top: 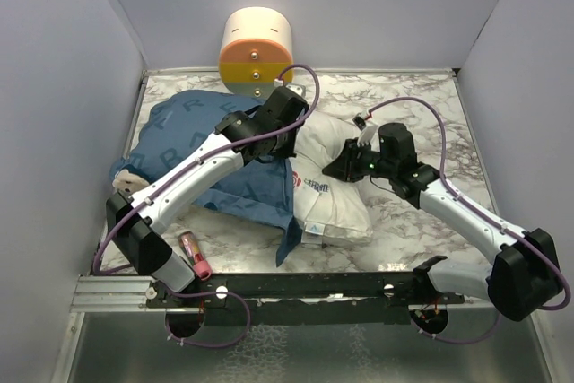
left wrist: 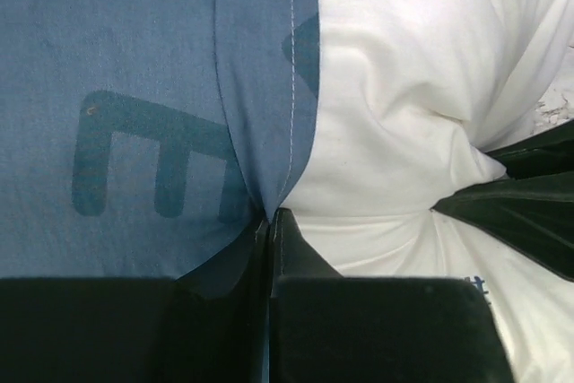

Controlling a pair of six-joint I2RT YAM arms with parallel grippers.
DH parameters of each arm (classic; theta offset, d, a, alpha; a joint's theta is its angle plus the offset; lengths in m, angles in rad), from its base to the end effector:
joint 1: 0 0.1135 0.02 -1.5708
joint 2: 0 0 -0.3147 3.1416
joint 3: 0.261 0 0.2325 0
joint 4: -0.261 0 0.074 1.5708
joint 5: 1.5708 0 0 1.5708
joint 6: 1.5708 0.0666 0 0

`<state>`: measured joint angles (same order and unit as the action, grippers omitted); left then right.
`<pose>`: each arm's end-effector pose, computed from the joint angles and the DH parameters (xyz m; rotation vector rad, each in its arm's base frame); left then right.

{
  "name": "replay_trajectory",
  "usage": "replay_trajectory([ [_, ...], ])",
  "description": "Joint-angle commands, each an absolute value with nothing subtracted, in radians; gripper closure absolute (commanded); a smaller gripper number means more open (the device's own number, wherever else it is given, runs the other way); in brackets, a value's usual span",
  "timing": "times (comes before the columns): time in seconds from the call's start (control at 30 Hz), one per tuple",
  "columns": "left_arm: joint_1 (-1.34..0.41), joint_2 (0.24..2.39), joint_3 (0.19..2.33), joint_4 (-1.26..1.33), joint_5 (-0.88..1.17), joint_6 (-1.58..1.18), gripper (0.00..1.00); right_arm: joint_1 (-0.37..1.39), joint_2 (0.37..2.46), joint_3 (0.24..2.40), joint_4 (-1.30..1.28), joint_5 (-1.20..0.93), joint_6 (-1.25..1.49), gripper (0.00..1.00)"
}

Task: Put the pillow into the pillowcase
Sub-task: Stuff the pillow into the pillowcase.

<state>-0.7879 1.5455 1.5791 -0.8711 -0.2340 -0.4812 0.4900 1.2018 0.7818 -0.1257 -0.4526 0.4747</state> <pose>0.2419 -0.2212 0.3925 0.2596 2.3884 -0.3192 0.2073 0.1436 0.3007 -0.3044 2.2161 1.0315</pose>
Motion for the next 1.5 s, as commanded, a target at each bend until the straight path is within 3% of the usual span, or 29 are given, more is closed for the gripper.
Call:
replay_trajectory([
  [0.0, -0.794, 1.563, 1.692, -0.902, -0.258, -0.431, 1.0, 0.504, 1.25, 0.744, -0.143, -0.473, 0.48, 0.89],
  [0.27, -0.837, 1.553, 1.827, -0.454, 0.362, -0.625, 1.0, 0.509, 1.346, 0.85, 0.108, -0.546, 0.585, 0.92],
  [0.5, -0.91, 1.573, 1.853, -0.251, 0.512, -0.76, 1.0, 0.509, 1.355, 0.981, 0.489, -0.434, 0.687, 0.92],
  [0.63, -0.908, 1.416, 1.631, -0.162, 0.5, -0.767, 1.0, 0.509, 1.285, 0.905, 0.449, -0.412, 0.542, 0.91],
  [0.77, -0.907, 1.275, 1.27, -0.122, 0.507, -0.77, 1.0, 0.509, 1.244, 0.75, 0.316, -0.576, 0.443, 0.87],
  [0.93, -0.905, 1.179, 0.833, -0.087, 0.473, -0.817, 1.0, 0.511, 0.983, 0.562, 0.203, -0.74, 0.468, 0.59],
  [1.03, -0.902, 1.134, 0.74, -0.089, 0.442, -0.838, 1.0, 0.511, 0.75, 0.617, 0.001, -0.622, 0.426, 0.37],
  [1.13, -0.898, 1.095, 0.724, -0.1, 0.418, -0.825, 1.0, 0.509, 0.684, 0.762, -0.156, -0.485, 0.372, 0.19],
  [1.23, -0.896, 1.083, 0.726, -0.105, 0.427, -0.798, 1.0, 0.509, 0.777, 0.893, -0.233, -0.377, 0.364, 0.1],
  [1.47, -0.897, 1.044, 0.704, -0.106, 0.442, -0.787, 1.0, 0.509, 1.121, 1.088, -0.318, -0.161, 0.338, 0.1],
])
